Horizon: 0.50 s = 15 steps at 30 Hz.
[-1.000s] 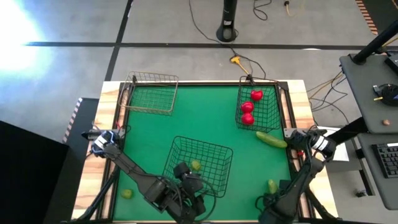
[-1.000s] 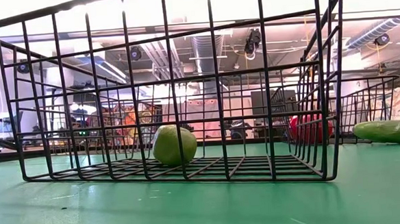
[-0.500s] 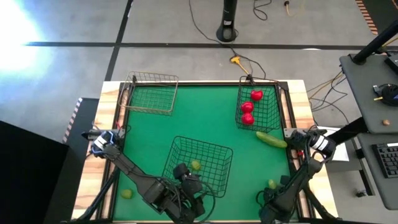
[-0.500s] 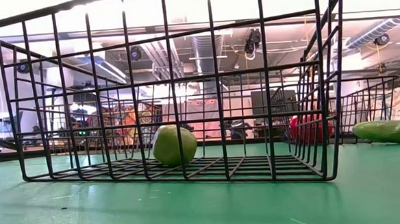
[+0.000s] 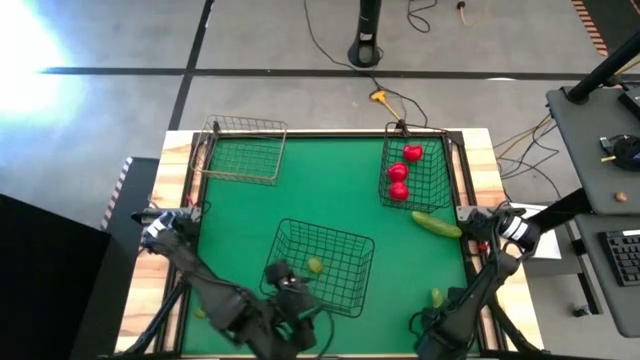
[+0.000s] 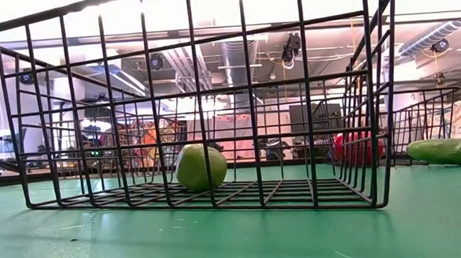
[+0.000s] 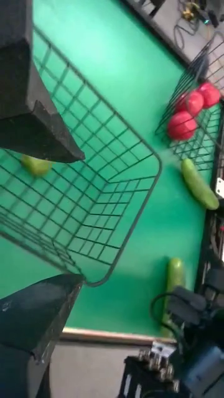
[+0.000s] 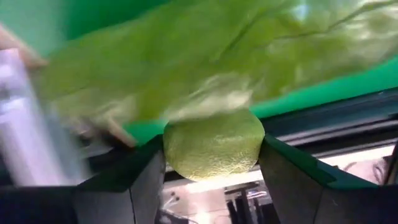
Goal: Sort produce into baskets
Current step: Put the right lime into the bottom black wire basket
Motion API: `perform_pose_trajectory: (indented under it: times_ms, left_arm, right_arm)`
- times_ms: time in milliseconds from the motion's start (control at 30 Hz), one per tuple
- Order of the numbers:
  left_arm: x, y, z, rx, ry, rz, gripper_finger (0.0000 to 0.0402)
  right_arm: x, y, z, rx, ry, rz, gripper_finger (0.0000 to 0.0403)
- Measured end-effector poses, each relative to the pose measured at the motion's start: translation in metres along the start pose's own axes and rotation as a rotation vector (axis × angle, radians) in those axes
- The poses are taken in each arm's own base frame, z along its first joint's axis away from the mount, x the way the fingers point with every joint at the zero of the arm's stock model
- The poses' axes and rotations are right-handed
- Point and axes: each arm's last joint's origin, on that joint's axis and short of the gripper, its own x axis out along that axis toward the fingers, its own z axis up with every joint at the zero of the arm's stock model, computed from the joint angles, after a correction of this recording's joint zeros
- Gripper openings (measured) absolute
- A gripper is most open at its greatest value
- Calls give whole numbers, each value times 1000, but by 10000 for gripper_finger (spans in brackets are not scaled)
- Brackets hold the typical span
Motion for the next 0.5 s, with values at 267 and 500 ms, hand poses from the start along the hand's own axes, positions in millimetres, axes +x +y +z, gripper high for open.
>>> perform_pose_trajectory:
  times_ms: [267,500]
  left_arm:
    - [-52,20,19,75,96,-45,287]
    - [-57,19,28,70,55,-93,288]
  right_arm:
    - [-73,6,-25,-56,-98,15,231]
    - [-146,6,-26,-148,-589,23,231]
